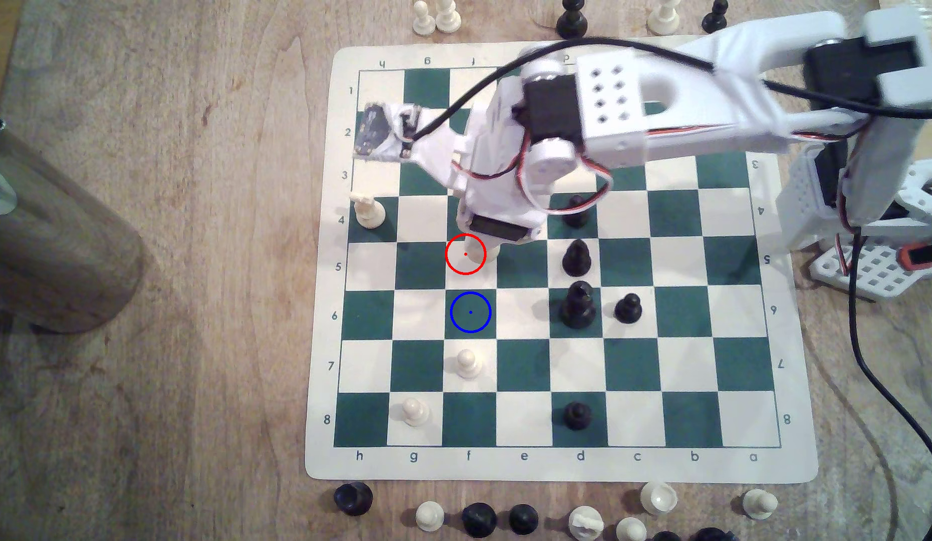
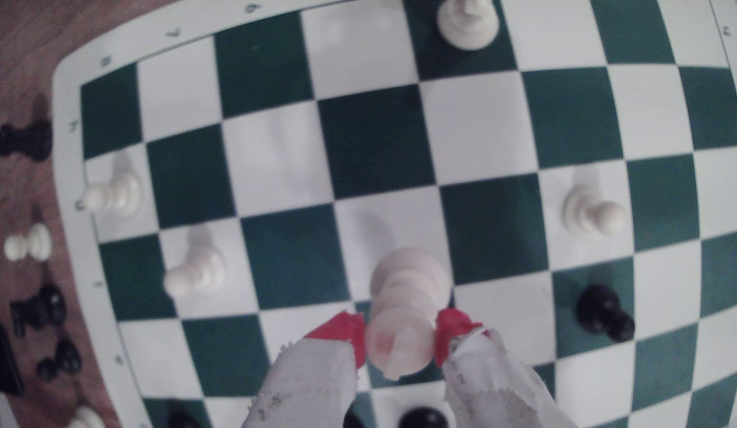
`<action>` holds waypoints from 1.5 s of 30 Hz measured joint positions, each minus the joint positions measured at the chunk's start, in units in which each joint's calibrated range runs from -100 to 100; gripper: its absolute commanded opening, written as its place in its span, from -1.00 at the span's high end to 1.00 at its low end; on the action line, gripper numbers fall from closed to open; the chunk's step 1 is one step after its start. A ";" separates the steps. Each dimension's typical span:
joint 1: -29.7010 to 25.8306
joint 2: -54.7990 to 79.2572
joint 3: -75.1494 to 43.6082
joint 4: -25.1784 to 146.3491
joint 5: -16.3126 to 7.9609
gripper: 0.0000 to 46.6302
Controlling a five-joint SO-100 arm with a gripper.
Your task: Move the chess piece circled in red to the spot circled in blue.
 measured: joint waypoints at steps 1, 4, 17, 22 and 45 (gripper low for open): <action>-0.22 -1.59 0.00 0.72 0.00 0.99; -1.11 -6.54 -0.09 2.71 0.00 0.99; -8.92 -6.45 -4.07 -0.08 -1.81 0.99; -8.85 -0.50 -4.52 -2.47 -1.86 0.99; -7.01 8.55 -4.61 -5.18 -1.86 0.99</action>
